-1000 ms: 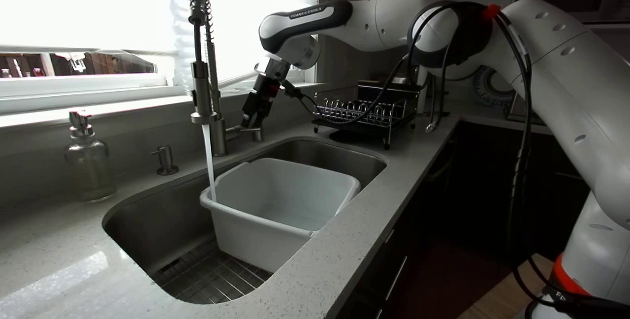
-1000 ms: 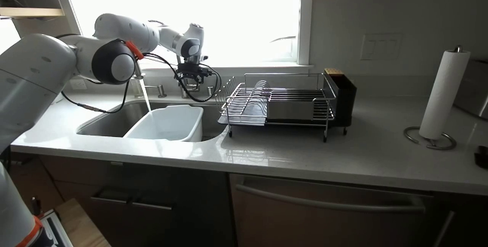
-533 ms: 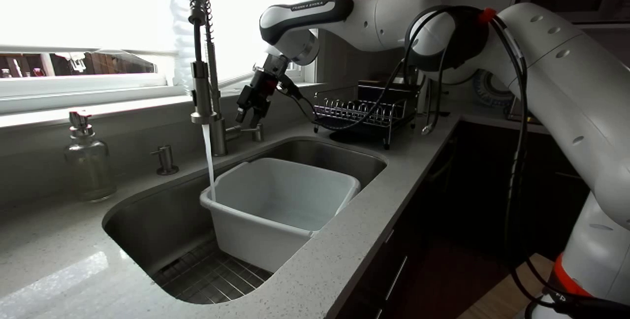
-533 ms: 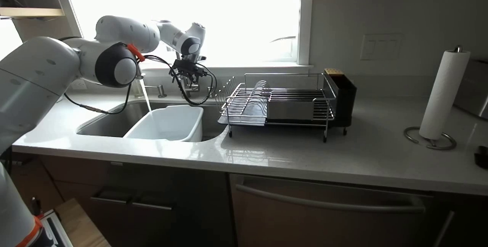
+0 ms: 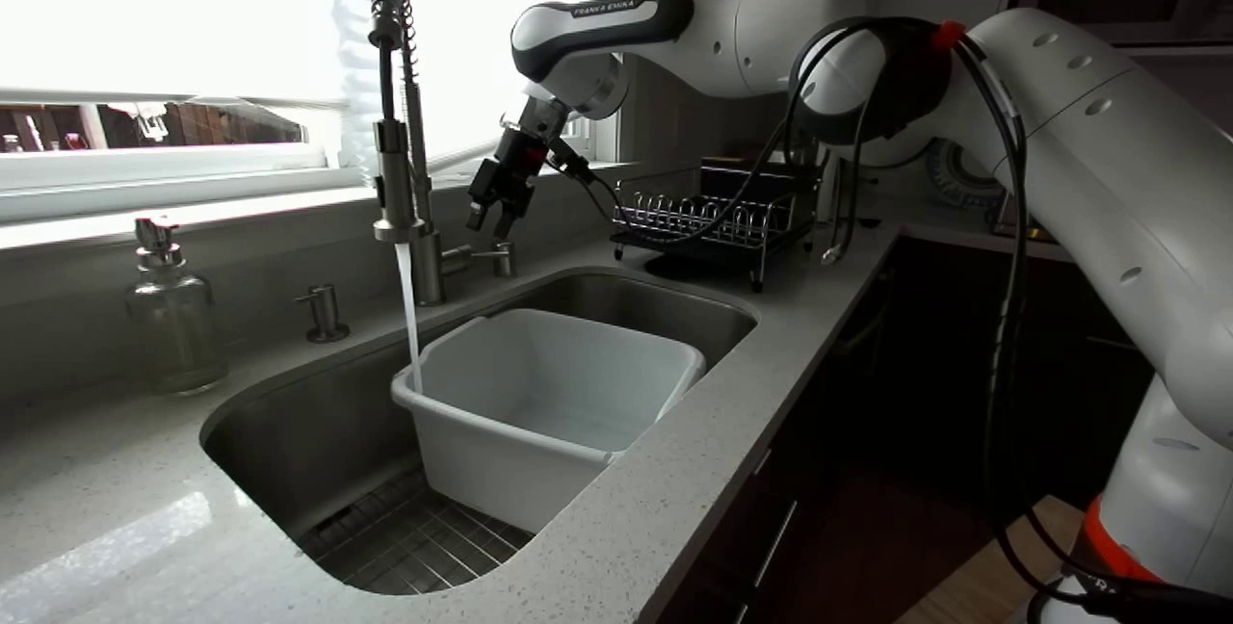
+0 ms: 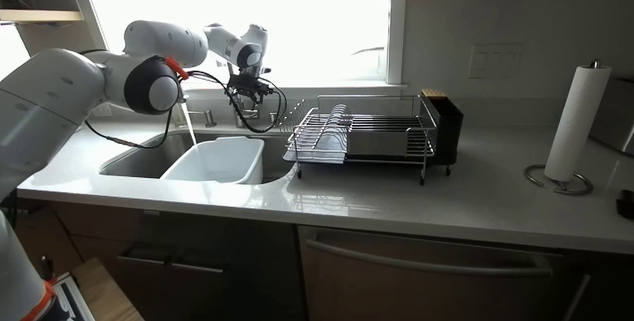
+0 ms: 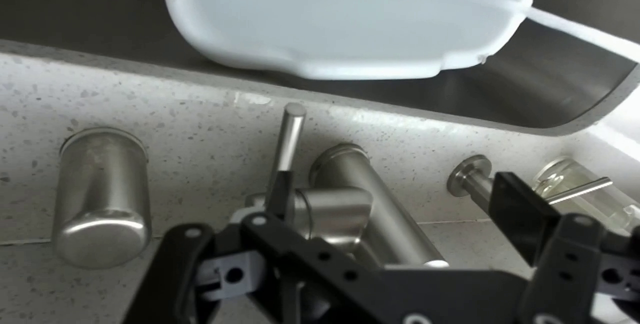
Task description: Open the tap and let it run for a while then close it
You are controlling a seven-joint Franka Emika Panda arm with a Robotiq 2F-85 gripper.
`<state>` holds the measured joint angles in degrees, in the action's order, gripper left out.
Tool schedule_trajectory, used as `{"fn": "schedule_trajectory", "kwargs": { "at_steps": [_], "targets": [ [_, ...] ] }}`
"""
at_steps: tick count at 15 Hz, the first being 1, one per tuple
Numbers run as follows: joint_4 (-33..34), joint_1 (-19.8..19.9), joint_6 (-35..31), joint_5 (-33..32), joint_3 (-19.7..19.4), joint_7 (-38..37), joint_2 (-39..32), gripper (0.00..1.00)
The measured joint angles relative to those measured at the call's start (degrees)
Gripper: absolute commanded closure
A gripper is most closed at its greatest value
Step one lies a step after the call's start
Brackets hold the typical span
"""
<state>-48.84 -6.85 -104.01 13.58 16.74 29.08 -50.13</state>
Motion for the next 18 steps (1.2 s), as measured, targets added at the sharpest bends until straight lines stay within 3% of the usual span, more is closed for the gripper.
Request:
{"fn": "schedule_trajectory", "kwargs": {
  "at_steps": [18],
  "targets": [
    [1.86, -0.71, 0.44, 0.20, -0.46, -0.87, -3.24, 0.00]
  ]
}}
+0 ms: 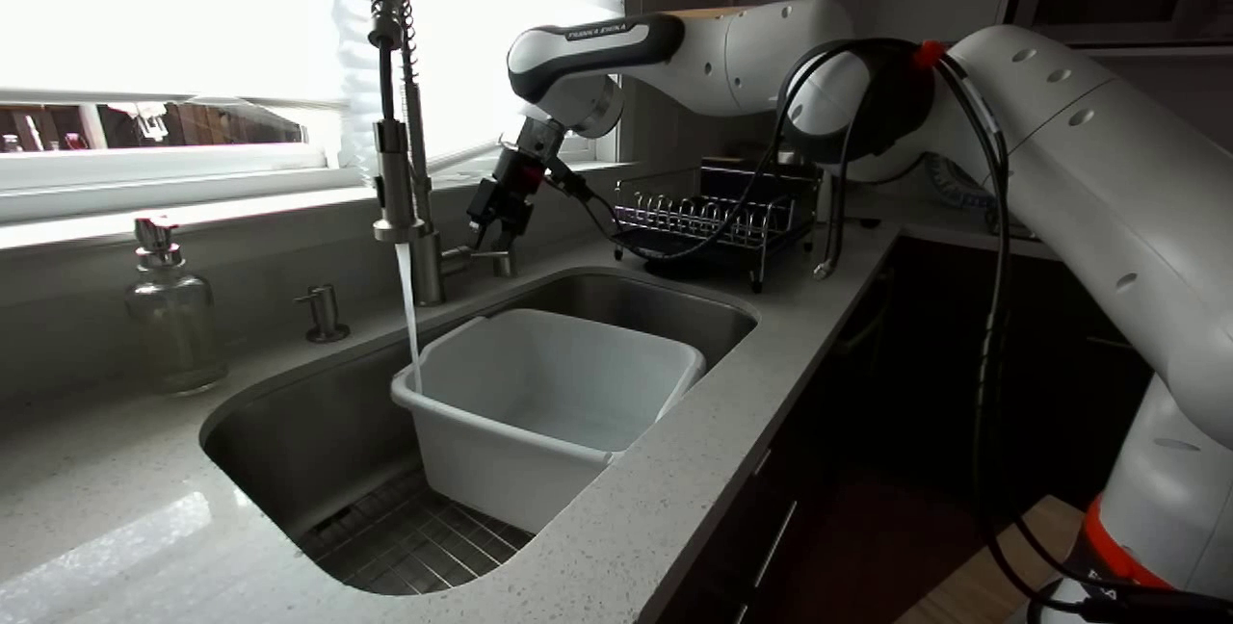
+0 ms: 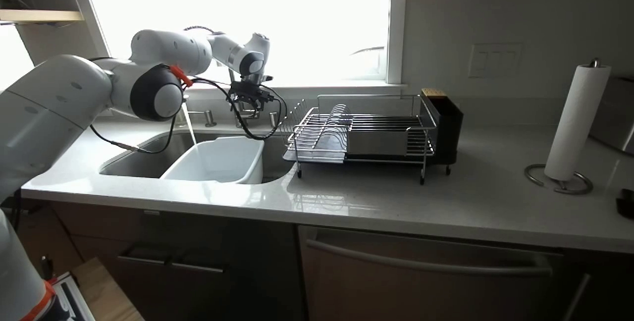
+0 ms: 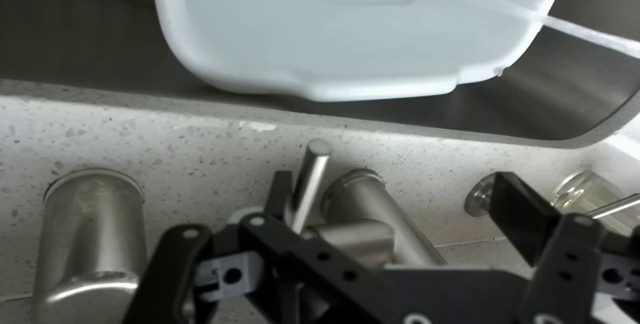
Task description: Open the tap and let it run for a while then close it
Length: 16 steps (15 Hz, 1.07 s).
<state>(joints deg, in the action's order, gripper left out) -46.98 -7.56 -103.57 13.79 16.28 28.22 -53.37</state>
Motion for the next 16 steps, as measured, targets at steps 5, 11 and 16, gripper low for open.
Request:
{"fn": "schedule_trajectory", "kwargs": {
  "at_steps": [5, 11, 16],
  "targets": [
    [1.74, 0.06, 2.15, 0.93, 0.59, -0.04, -1.04, 0.00],
    [4.14, 0.03, 3.56, 0.94, 0.77, -0.26, -2.55, 0.00],
    [4.45, -0.44, 5.69, -0.35, 0.10, -5.12, -0.11, 0.00]
  ]
}}
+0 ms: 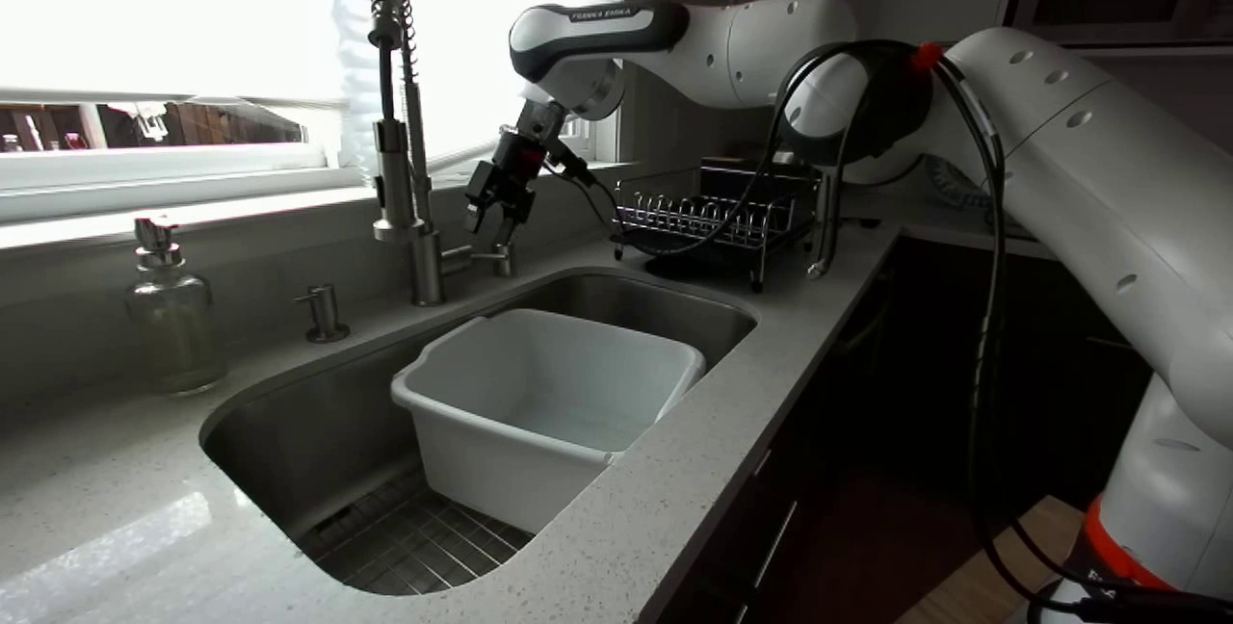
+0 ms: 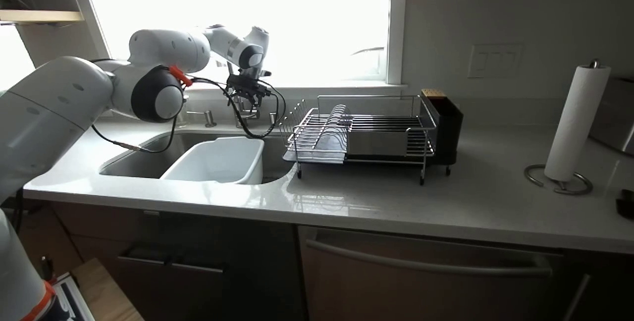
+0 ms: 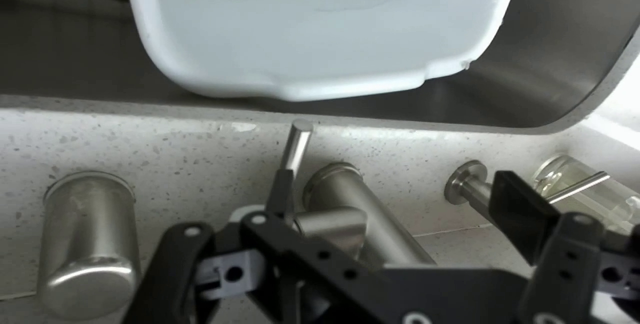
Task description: Open the tap and let it run for a while then close it
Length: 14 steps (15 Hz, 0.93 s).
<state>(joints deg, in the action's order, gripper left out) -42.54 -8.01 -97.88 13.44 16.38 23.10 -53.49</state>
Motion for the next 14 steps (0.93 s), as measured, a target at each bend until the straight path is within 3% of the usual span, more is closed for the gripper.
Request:
{"fn": "schedule_trajectory", "kwargs": {
  "at_steps": [7, 14],
  "targets": [
    [-4.60, -2.46, 10.15, -10.03, -5.17, -10.33, 11.10, 0.00],
    [-17.56, -2.67, 11.72, -12.52, -5.93, -10.26, 25.94, 0.00]
  ]
}}
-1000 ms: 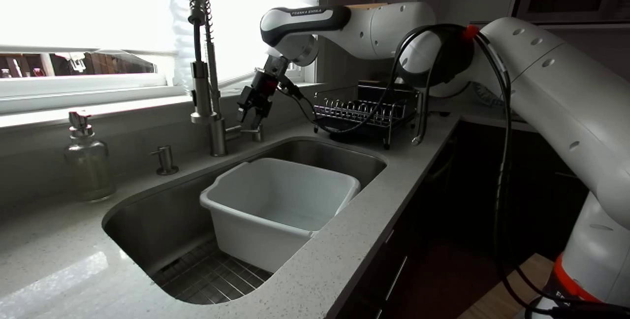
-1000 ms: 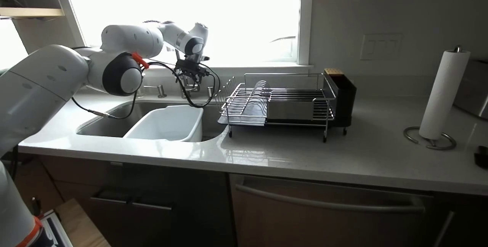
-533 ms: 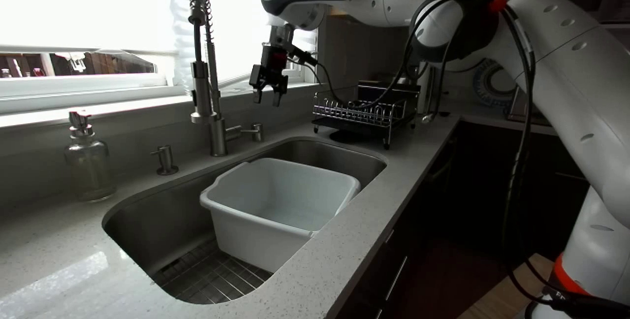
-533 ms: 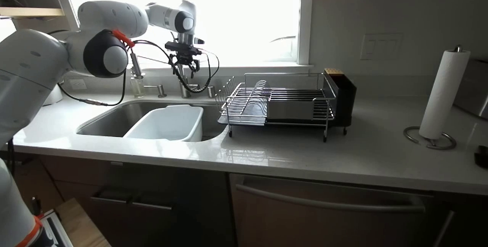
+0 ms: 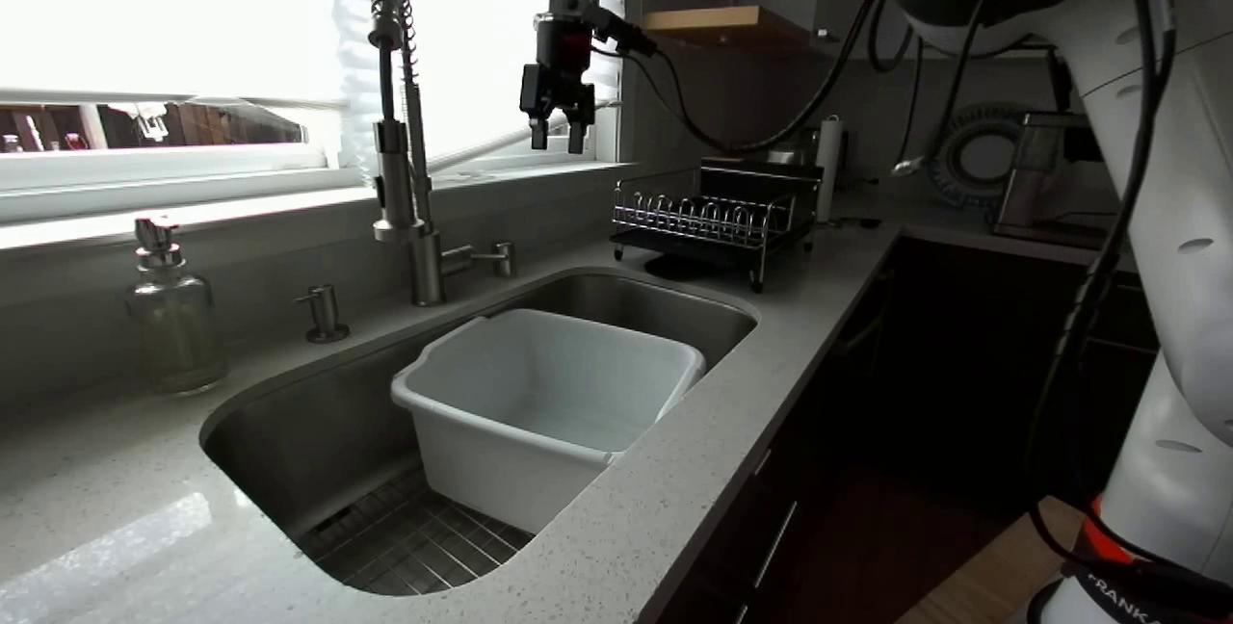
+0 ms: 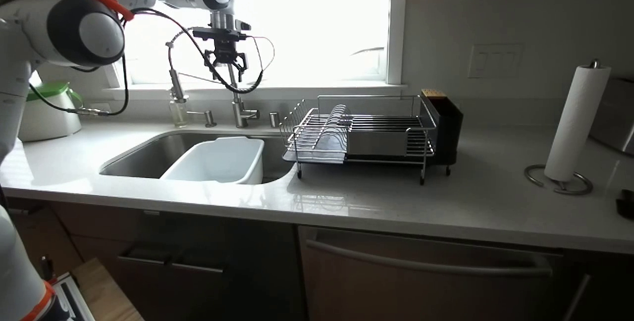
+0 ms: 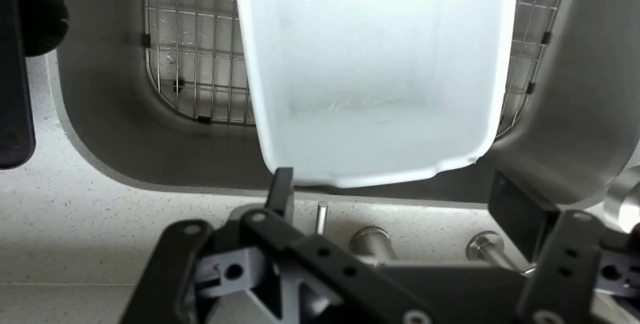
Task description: Open the tap and let it run for a while then close it
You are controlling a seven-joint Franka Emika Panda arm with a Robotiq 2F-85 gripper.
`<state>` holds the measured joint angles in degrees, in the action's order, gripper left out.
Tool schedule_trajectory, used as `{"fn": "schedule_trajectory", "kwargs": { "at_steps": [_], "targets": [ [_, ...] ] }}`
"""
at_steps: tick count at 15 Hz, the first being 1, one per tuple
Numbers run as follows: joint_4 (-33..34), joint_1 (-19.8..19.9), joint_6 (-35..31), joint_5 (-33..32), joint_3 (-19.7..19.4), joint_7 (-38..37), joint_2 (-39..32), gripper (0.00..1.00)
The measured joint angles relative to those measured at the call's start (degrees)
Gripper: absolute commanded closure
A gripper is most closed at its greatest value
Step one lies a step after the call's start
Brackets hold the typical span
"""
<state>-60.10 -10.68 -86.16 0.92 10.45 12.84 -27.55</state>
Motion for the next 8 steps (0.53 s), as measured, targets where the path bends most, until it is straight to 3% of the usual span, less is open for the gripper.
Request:
{"fn": "schedule_trajectory", "kwargs": {
  "at_steps": [4, 8],
  "targets": [
    [-8.35, 0.36, -0.22, 0.98, 0.08, 0.05, 6.97, 0.00],
    [-7.84, 0.33, -0.22, 0.96, 0.07, 0.05, 6.48, 0.00]
  ]
}}
